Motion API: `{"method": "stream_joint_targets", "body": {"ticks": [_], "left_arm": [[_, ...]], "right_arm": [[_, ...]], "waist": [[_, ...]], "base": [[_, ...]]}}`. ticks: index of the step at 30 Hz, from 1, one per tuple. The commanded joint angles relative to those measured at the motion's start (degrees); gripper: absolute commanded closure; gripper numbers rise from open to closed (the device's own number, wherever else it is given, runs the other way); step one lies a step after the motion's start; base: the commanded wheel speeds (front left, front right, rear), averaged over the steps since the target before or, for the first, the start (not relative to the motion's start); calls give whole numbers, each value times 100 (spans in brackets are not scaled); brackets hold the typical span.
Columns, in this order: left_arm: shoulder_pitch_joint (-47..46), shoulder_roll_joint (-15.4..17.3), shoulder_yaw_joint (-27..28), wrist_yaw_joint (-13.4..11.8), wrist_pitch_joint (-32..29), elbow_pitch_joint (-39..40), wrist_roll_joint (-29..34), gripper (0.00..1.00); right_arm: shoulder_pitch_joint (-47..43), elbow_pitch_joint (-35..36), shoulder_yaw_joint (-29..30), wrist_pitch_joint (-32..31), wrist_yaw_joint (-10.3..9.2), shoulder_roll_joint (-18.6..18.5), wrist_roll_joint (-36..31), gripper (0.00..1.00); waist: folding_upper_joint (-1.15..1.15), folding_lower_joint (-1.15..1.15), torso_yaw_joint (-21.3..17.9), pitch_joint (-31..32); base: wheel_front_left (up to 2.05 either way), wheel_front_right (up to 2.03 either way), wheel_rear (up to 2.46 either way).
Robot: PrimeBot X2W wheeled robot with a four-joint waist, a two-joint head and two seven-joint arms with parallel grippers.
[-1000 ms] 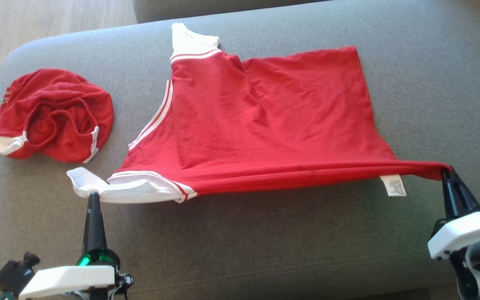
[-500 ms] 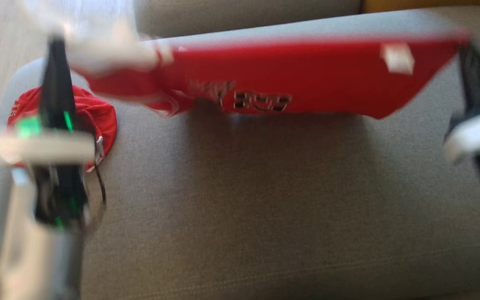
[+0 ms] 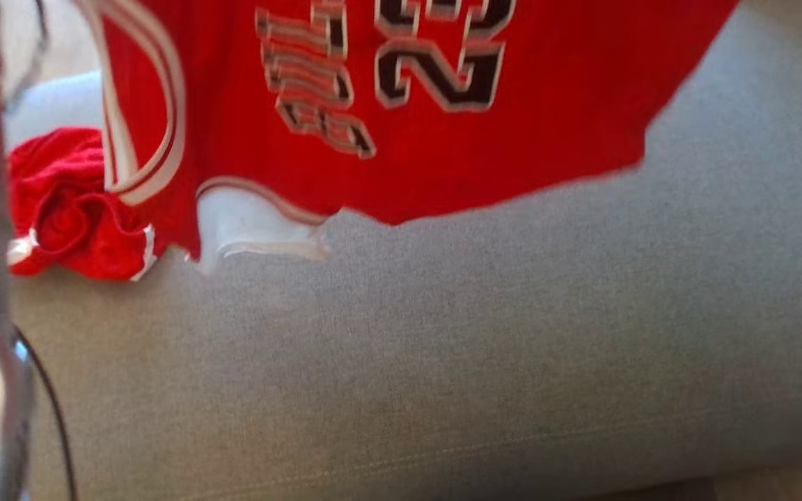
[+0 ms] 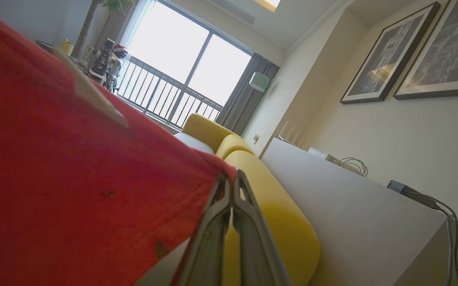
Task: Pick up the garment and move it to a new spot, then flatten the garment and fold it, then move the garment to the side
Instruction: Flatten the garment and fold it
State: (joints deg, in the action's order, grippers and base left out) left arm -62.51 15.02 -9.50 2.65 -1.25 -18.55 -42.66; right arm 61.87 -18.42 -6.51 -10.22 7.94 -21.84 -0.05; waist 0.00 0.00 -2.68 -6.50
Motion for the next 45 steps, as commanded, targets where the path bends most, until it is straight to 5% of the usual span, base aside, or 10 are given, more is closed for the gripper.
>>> {"method": "stream_joint_targets", "body": {"ticks": [1,8,16,21,26,30,37,45], "left_arm": [[-323,308,116,25,-53,88,52,100],[-1926,575,-317,266,-347,-1021,464,100],[-3903,543,-662,319,1308,-2024,1461,100],[-4286,251,-310,363,1617,-1874,1556,100],[-2798,-177,318,472,1623,-977,1524,100],[-1484,-389,86,480,1623,-302,1170,100],[715,-252,-655,482,1624,656,593,100],[2762,-244,-528,483,1624,1176,378,100]], "right_arm": [[211,84,-18,13,-45,-19,-36,100],[1682,-1210,-138,237,-45,294,-420,100],[3271,-2141,514,1397,-45,975,-1593,100],[3769,-2299,1270,2169,-45,1202,-2371,100],[3371,-2744,1879,2478,-45,1369,-2918,100],[2841,-3193,2290,2508,-45,1326,-3006,100],[1777,-3631,2850,2517,-45,1412,-2917,100],[294,-3536,2821,2520,-45,1625,-2750,100]], "waist": [[0,0,-1,-170],[0,0,-104,-1484],[0,0,-263,-3065],[0,0,-40,-3799],[0,0,155,-4043],[0,0,213,-3838],[0,0,169,-3042],[0,0,73,-2073]], "base": [[0,0,0],[0,0,0],[0,0,0],[0,0,0],[0,0,0],[0,0,0],[0,0,0],[0,0,0]]}}
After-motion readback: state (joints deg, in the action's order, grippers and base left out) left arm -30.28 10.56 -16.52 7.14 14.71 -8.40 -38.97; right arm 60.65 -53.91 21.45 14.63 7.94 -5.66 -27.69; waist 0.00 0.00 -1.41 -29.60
